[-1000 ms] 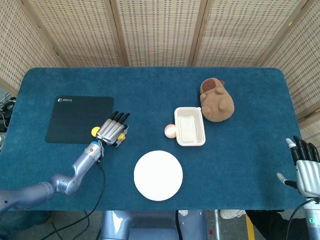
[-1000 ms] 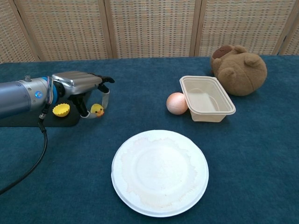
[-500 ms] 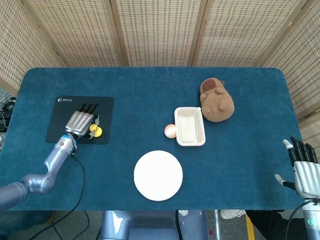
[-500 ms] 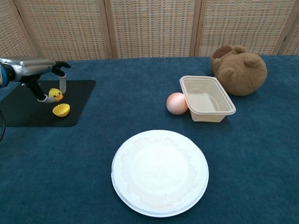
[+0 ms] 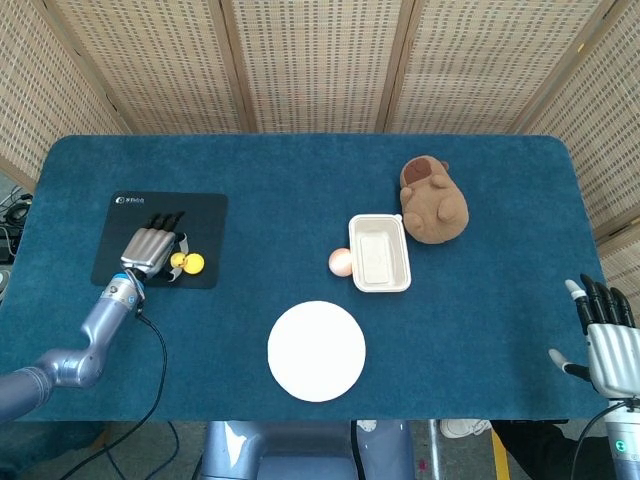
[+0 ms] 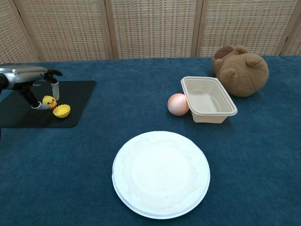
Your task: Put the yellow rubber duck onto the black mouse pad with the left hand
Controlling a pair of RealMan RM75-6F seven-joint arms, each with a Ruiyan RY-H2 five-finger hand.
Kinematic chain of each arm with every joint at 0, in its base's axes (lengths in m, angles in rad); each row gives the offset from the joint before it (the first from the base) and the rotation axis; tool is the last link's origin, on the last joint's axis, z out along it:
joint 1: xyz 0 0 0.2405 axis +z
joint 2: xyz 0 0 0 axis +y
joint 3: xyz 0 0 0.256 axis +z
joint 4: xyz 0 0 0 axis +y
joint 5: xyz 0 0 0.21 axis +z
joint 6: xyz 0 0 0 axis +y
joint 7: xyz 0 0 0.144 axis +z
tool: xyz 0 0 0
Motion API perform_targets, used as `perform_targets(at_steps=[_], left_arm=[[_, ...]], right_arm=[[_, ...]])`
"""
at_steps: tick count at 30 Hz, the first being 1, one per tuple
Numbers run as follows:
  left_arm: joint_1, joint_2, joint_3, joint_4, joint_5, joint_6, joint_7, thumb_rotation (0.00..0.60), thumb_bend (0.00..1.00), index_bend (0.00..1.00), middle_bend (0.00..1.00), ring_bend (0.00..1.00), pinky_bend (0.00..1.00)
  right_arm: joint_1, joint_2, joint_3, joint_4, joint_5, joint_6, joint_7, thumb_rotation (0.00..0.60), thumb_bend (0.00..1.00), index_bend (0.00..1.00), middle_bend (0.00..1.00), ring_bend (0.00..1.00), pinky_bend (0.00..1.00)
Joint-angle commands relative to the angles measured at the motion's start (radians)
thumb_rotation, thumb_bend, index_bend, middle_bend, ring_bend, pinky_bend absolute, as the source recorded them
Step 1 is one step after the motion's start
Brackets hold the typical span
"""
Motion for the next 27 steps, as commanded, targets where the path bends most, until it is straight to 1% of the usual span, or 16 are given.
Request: perform_targets(at_steps=[1, 6, 8, 10, 13, 15, 17, 20, 24, 27], left_arm=[[-0.005, -0.011, -0.002, 0.016, 0.005, -0.007, -0.007, 0.6, 0.35, 0.52, 0.0, 0.0, 0.0], [-0.013, -0.034, 0.002, 0.042, 0.006, -0.019, -0.009, 0.6, 0.34, 0.44, 0.0, 0.0, 0.0], [-0.014, -0.04, 0.002, 0.046, 0.004, -0.022, -0.012, 0.6, 0.3, 0.36, 0.0, 0.0, 0.0], [-0.014, -0.044, 0.003, 0.05, 0.006, -0.024, -0.016, 0.6, 0.23, 0.23, 0.0, 0.0, 0.0], [-0.01, -0.041, 0.001, 0.04, 0.017, -0.022, -0.041, 0.6, 0.2, 0.08, 0.0, 0.0, 0.0], [-0.003, -0.03, -0.004, 0.026, 0.031, -0.011, -0.066, 0.6, 0.2, 0.02, 0.0, 0.0, 0.0], [0.012, -0.006, -0.009, -0.002, 0.056, 0.015, -0.1, 0.6, 0.2, 0.0, 0.0, 0.0, 0.0], [0.044, 0.046, -0.018, -0.056, 0.093, 0.064, -0.156, 0.6, 0.19, 0.0, 0.0, 0.0, 0.0], [0.124, 0.151, -0.024, -0.165, 0.161, 0.195, -0.246, 0.6, 0.15, 0.0, 0.0, 0.0, 0.0], [0.211, 0.227, -0.004, -0.268, 0.203, 0.326, -0.258, 0.6, 0.11, 0.0, 0.0, 0.0, 0.0]], right_arm=[[0.0, 0.0, 0.0, 0.001, 0.0, 0.001, -0.002, 0.6, 0.0, 0.07, 0.0, 0.0, 0.0], [0.0, -0.002, -0.001, 0.002, 0.001, -0.001, -0.006, 0.6, 0.0, 0.08, 0.0, 0.0, 0.0], [0.0, -0.002, -0.001, 0.002, 0.001, -0.001, -0.005, 0.6, 0.0, 0.08, 0.0, 0.0, 0.0], [-0.001, -0.001, -0.001, 0.001, 0.0, 0.0, -0.005, 0.6, 0.0, 0.08, 0.0, 0.0, 0.0], [-0.001, -0.001, -0.002, -0.001, -0.002, 0.003, -0.006, 0.6, 0.0, 0.08, 0.0, 0.0, 0.0], [-0.002, -0.001, -0.002, -0.002, -0.003, 0.003, -0.007, 0.6, 0.0, 0.08, 0.0, 0.0, 0.0], [-0.002, -0.001, -0.003, -0.003, -0.007, 0.005, -0.007, 0.6, 0.0, 0.08, 0.0, 0.0, 0.0], [-0.003, 0.0, -0.005, -0.005, -0.012, 0.007, -0.006, 0.6, 0.0, 0.08, 0.0, 0.0, 0.0], [-0.005, 0.002, -0.009, -0.01, -0.022, 0.013, -0.003, 0.6, 0.0, 0.08, 0.0, 0.0, 0.0], [-0.007, 0.002, -0.01, -0.013, -0.029, 0.019, -0.006, 0.6, 0.0, 0.08, 0.0, 0.0, 0.0]])
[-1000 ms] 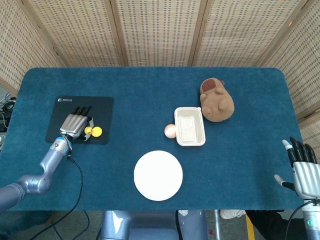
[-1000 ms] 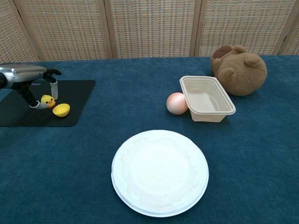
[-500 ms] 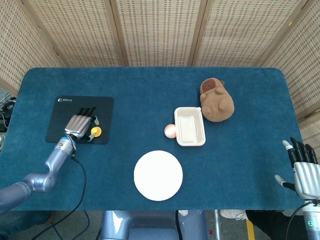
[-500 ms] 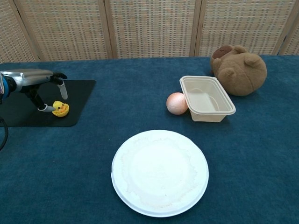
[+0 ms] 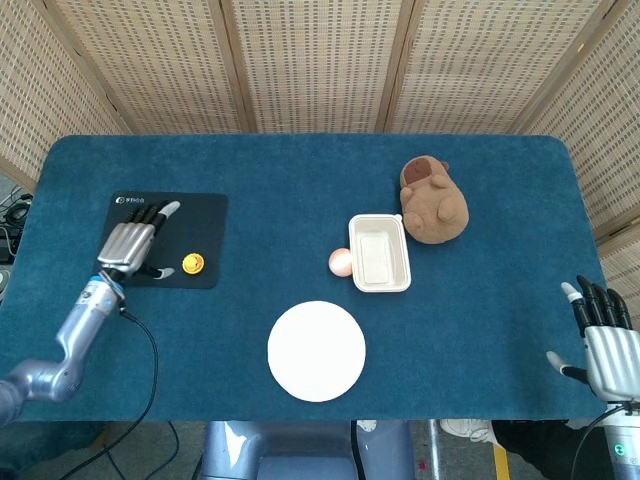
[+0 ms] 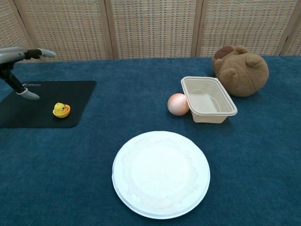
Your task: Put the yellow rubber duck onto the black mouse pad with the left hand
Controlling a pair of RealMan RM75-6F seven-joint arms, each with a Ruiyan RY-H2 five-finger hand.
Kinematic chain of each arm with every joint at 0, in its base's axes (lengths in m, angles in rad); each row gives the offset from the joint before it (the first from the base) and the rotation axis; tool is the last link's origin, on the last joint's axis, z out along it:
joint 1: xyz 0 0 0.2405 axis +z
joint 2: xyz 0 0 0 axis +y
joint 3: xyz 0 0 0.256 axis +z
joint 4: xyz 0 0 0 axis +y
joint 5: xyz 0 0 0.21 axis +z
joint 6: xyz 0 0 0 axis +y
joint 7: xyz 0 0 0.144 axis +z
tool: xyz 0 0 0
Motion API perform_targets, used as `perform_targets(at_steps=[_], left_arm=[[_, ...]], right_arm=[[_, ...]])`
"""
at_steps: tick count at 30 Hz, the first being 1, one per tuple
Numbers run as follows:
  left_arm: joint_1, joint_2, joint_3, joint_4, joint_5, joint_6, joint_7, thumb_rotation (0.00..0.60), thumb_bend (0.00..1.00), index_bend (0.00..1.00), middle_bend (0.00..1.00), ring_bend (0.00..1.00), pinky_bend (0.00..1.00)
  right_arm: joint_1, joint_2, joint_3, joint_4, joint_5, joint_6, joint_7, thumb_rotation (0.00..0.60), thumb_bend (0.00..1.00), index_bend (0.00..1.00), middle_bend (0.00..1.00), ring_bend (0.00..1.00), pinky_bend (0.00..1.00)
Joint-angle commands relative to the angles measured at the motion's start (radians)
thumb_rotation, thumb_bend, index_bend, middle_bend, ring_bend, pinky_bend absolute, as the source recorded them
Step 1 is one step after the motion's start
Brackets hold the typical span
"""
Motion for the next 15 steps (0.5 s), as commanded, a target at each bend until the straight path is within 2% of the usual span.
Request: perform_targets(at_steps=[1, 5, 8, 12, 15], left_arm=[[0.134, 0.117, 0.023, -0.154, 0.066, 0.188, -0.033, 0.6, 0.11, 0.0, 0.0, 0.0, 0.0], [0.252, 0.184, 0.071, -0.292, 0.097, 0.34, -0.003, 0.6, 0.11, 0.0, 0.0, 0.0, 0.0], [0.322, 0.219, 0.109, -0.345, 0.121, 0.405, -0.017, 0.6, 0.11, 0.0, 0.0, 0.0, 0.0], [0.391, 0.226, 0.139, -0.362, 0.159, 0.49, -0.025, 0.6, 0.1, 0.0, 0.0, 0.0, 0.0], [0.414, 0.227, 0.15, -0.365, 0.193, 0.515, -0.037, 0.6, 0.11, 0.0, 0.0, 0.0, 0.0]], right_arm=[[-0.001, -0.001, -0.001, -0.001, -0.004, 0.004, -0.005, 0.6, 0.0, 0.08, 0.0, 0.0, 0.0], [0.001, -0.007, -0.002, 0.003, -0.001, -0.001, -0.015, 0.6, 0.0, 0.08, 0.0, 0.0, 0.0], [0.002, -0.012, -0.005, 0.01, -0.004, -0.004, -0.022, 0.6, 0.0, 0.08, 0.0, 0.0, 0.0], [0.0, -0.017, -0.007, 0.011, -0.019, 0.009, -0.03, 0.6, 0.0, 0.08, 0.0, 0.0, 0.0], [-0.004, -0.014, -0.009, 0.006, -0.032, 0.022, -0.028, 0.6, 0.0, 0.08, 0.0, 0.0, 0.0]])
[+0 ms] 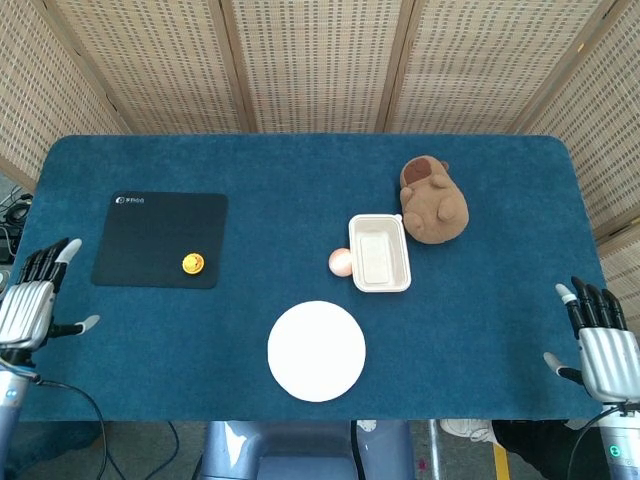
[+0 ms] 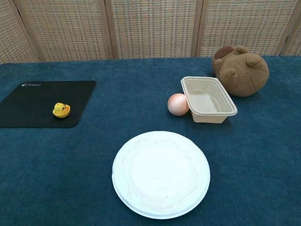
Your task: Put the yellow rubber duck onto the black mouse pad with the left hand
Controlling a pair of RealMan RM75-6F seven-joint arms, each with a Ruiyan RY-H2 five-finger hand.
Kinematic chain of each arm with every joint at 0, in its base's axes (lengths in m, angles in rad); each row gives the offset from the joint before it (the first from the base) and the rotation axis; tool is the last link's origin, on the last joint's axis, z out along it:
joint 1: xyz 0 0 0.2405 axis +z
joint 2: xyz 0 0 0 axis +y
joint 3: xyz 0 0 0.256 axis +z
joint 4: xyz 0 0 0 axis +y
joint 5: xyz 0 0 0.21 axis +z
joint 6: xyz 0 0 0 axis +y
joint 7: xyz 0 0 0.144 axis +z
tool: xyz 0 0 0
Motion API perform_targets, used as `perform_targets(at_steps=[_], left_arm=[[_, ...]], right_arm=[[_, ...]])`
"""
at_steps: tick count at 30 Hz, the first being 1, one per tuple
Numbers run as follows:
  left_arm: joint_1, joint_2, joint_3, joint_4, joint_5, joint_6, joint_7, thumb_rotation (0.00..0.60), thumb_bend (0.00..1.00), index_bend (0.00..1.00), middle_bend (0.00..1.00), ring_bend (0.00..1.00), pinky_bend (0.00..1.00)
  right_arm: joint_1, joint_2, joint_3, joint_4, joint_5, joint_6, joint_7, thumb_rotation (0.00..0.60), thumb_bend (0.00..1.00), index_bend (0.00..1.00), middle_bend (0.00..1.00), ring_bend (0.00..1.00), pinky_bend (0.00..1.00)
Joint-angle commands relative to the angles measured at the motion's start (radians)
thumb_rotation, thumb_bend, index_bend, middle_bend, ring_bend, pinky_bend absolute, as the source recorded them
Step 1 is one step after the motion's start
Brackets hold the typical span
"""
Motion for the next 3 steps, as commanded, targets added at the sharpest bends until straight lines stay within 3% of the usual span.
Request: perform_targets(at_steps=[1, 3], left_arm=[[0.031, 0.009, 0.019, -0.014, 0.042, 0.038, -0.013, 0.6, 0.11, 0.0, 0.0, 0.0, 0.0], [0.04, 0.015, 0.022, -0.027, 0.05, 0.044, -0.003, 0.6, 0.11, 0.0, 0.0, 0.0, 0.0]], right_arm=[[-0.004, 0.003, -0.001, -0.005, -0.008, 0.01, 0.003, 0.6, 0.0, 0.08, 0.0, 0.0, 0.0], [-0.006, 0.005, -0.001, -0.008, -0.008, 0.014, 0.006, 0.6, 0.0, 0.08, 0.0, 0.0, 0.0]])
